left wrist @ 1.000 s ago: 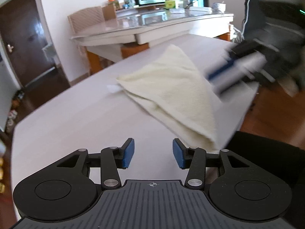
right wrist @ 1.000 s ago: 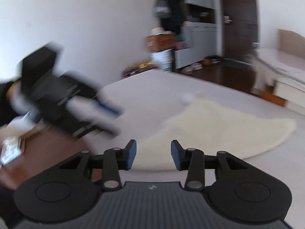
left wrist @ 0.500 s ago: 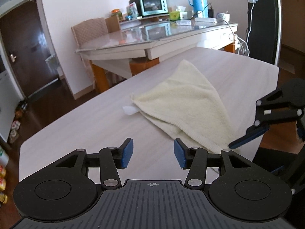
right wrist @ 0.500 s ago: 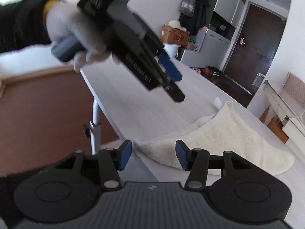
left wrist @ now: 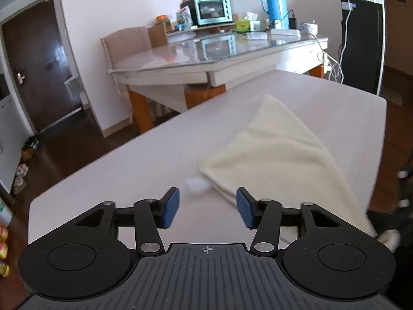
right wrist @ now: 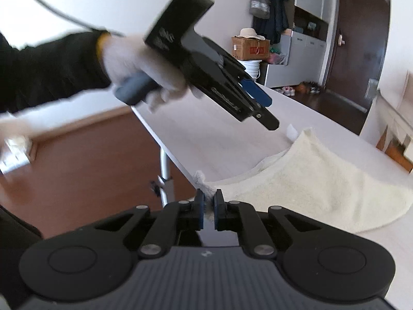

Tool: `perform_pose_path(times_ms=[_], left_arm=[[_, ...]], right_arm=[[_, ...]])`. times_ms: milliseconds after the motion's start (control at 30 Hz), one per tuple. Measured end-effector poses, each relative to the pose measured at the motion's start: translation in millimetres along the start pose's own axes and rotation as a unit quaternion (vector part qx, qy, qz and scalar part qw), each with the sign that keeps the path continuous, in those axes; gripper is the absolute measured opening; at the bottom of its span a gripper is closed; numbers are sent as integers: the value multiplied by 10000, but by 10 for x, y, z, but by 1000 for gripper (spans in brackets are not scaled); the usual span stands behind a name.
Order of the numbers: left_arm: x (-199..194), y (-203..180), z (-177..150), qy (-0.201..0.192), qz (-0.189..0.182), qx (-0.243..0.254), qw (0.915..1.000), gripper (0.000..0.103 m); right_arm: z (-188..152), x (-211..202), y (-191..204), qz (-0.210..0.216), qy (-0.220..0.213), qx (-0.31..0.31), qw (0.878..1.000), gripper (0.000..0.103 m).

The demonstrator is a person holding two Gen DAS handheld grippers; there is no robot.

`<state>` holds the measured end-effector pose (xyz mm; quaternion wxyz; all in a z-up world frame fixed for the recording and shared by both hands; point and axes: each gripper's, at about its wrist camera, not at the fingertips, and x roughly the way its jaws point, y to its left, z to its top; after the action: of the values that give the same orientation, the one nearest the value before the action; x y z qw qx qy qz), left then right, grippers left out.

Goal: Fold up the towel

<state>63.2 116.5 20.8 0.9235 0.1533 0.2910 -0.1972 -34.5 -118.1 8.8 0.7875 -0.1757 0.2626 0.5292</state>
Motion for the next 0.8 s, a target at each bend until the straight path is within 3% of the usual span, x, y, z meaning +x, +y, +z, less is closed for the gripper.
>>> perform_pose_path(times_ms=[133,400,600,800], left_arm=[[210,96,115,15,-34,89,10000,54],[651,81,163,450,-125,797,9957,54],[737,132,147,542,-287,775,9951,54],[811,227,232,847,-589,705,9922,54]], right_arm=[[14,-100,-132,164,-44,215,9996,8],[92,-130,-378,424,-173,437,9980,8],[143,-128,-533,635,-224,560,9962,8],[287,-489,-835,567,-707,661,9937,8]])
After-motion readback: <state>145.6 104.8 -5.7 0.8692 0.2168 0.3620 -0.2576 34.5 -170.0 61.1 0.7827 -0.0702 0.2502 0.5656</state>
